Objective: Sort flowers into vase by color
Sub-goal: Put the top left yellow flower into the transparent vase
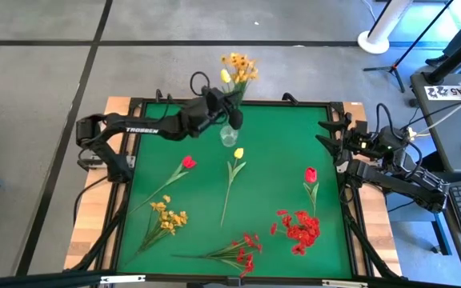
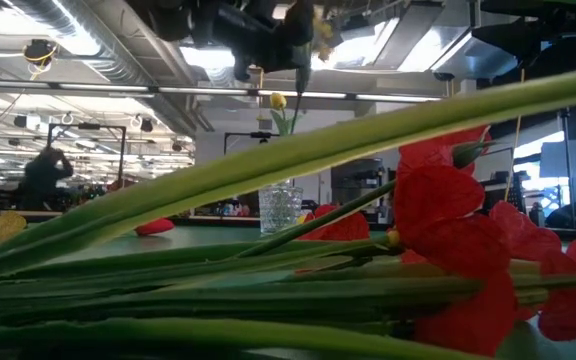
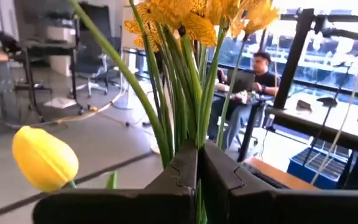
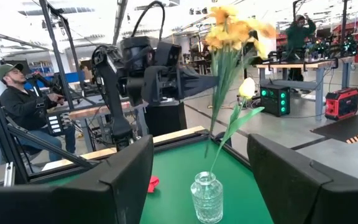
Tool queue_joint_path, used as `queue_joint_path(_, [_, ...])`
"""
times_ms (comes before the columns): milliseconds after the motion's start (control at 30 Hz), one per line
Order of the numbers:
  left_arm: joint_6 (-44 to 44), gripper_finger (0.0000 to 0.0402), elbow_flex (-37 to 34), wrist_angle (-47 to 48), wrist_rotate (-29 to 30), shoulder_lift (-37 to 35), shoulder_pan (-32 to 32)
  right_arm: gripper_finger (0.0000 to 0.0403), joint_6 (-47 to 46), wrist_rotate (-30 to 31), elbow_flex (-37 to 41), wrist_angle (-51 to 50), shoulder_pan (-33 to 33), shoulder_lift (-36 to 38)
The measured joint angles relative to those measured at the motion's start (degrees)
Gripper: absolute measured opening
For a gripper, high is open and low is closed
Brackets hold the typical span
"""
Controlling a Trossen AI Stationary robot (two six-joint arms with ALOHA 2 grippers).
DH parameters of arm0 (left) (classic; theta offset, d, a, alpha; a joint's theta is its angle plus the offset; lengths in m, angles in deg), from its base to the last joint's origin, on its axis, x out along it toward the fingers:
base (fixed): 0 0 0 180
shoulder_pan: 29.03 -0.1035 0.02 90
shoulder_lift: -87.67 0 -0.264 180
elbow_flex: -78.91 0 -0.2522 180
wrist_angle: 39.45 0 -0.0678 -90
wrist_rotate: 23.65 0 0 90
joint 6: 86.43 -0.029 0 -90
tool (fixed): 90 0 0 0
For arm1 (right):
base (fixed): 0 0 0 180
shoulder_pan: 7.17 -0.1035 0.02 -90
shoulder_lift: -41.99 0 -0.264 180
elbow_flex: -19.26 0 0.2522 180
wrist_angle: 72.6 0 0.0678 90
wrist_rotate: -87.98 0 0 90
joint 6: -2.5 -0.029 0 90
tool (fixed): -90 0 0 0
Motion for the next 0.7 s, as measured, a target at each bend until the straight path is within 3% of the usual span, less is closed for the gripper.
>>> queue_joint_path(167, [-4.8, 0.0000, -3.1, -6.9, -0.2, 1.0, 2.0, 0.0259, 0.0, 0.1, 0.0, 0.0, 0.0, 0.0])
queue_joint_path(367, [-4.6, 0.0000, -18.0, -28.7, 1.4, 0.8, 3.4, 0.0259, 0.0, 0.9, 0.0, 0.0, 0.0, 0.0])
queue_joint_path(500, [-3.2, 0.0000, -24.9, -41.1, -1.8, 0.8, 1.4, 0.0259, 0.0, 1.0, 0.0, 0.0, 0.0, 0.0])
queue_joint_path(700, [-1.8, 0.0000, -25.6, -43.4, -7.3, 1.0, -1.7, 0.0259, 0.1, 1.4, 0.0, -0.5, 0.0, 0.0])
